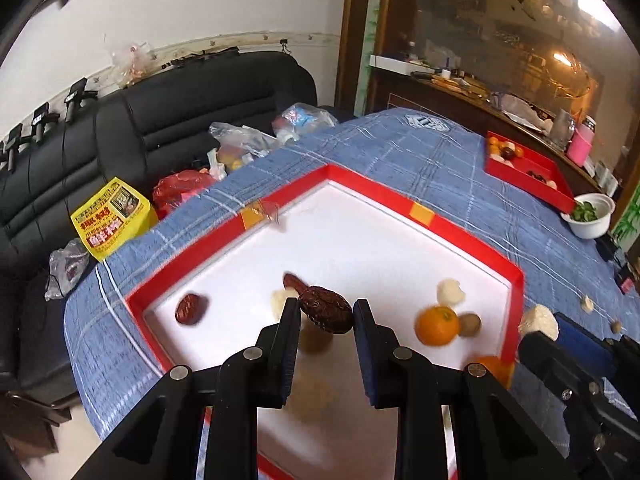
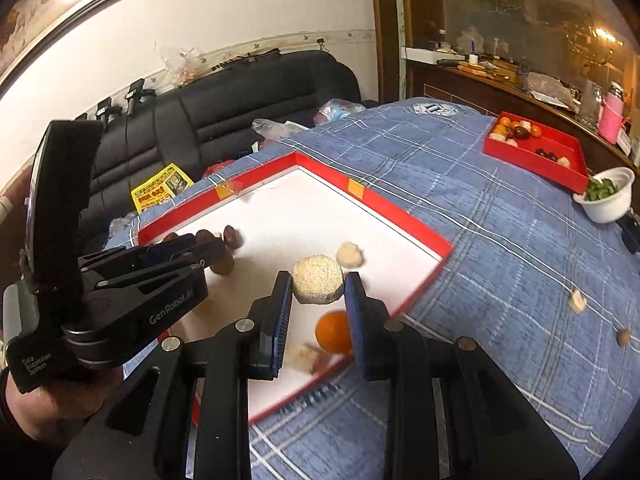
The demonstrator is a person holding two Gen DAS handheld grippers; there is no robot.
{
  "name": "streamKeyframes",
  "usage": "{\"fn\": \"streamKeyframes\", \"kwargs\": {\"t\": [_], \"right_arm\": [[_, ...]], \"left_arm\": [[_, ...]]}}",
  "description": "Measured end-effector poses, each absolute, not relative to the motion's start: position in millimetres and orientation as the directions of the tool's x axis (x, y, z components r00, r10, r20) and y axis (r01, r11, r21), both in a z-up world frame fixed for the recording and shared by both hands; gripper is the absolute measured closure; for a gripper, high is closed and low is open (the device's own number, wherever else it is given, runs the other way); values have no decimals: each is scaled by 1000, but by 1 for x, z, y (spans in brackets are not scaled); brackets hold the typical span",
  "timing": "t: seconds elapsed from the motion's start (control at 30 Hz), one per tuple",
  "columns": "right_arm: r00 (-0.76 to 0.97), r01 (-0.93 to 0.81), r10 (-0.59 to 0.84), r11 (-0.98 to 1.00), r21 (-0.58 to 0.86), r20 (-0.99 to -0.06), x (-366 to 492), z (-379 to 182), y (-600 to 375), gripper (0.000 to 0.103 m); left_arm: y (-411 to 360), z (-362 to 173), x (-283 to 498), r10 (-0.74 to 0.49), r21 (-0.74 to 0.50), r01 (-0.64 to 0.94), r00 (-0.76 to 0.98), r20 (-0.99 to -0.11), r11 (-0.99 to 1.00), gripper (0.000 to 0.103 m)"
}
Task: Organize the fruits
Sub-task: 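Lower both tools into the tray and open them to release the ball and date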
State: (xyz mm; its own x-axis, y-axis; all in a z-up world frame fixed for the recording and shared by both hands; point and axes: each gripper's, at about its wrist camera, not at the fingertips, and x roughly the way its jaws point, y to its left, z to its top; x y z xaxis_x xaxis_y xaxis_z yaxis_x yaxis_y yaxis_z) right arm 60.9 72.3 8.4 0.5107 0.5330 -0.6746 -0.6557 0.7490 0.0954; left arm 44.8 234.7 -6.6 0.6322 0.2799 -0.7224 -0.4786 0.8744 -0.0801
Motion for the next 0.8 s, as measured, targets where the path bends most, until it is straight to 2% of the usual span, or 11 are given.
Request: {"fn": "streamKeyframes", "kwargs": {"t": [0.8], "right_arm": [[467,-635,498,764,115,-731,128,-23,119,77]], "left_arm": [[259,-21,102,326,-9,-502,575,-751,865,78]]}}
